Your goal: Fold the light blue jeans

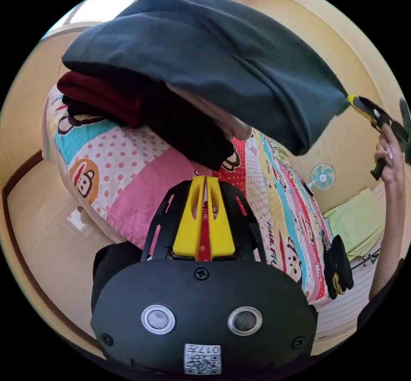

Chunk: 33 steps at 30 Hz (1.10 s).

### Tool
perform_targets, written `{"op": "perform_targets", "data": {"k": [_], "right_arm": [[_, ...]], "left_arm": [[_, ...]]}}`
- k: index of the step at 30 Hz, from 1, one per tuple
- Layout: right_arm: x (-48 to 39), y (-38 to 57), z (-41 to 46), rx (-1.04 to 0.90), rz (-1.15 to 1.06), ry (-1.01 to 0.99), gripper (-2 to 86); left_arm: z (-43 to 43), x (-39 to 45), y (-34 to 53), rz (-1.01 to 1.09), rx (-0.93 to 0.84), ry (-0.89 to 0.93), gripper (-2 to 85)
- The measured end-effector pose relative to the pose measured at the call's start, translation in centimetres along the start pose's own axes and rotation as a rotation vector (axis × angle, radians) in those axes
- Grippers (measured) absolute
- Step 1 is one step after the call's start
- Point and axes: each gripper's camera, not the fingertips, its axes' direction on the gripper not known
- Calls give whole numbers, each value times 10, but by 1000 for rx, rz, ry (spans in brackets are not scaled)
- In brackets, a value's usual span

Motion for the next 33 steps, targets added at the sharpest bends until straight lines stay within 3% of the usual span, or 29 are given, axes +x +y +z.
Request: {"op": "perform_targets", "data": {"k": [2,4,6,8,9,11,14,16,17,18,20,23,25,30,33], "right_arm": [[37,46,-2,-96,63,190,15],[75,96,7,-248,141,348,15],[124,163,9,-400,284,539,17],[154,207,12,-549,357,577,21],[170,235,24,-709,380,527,24],[175,259,29,-787,407,470,34],[129,243,9,-570,246,286,65],[95,225,-3,-467,147,77,86],[74,216,-7,-435,91,-138,97],[54,212,-7,-447,40,-326,110],[33,219,3,-527,44,-446,131],[19,247,43,-702,100,-361,137],[24,255,60,-720,162,-356,112],[86,211,51,-474,374,-477,38],[114,174,54,-411,392,-512,33]], "left_arm": [[-14,-5,5,-19,68,31,-10],[-10,0,6,40,23,181,-10],[-12,5,11,27,26,122,-10],[-14,14,15,109,22,170,-10],[-14,16,17,116,9,204,-9],[-12,20,20,150,-13,221,-9],[-6,25,26,196,-86,198,-9],[-4,28,34,239,-118,190,-9],[-3,28,36,251,-127,193,-9],[-2,28,40,270,-147,201,-8],[-1,27,46,288,-173,213,-7],[-1,25,56,344,-214,279,2],[-6,31,66,456,-249,480,34],[-40,58,94,819,-343,782,117],[-66,66,124,975,-321,779,139]]}}
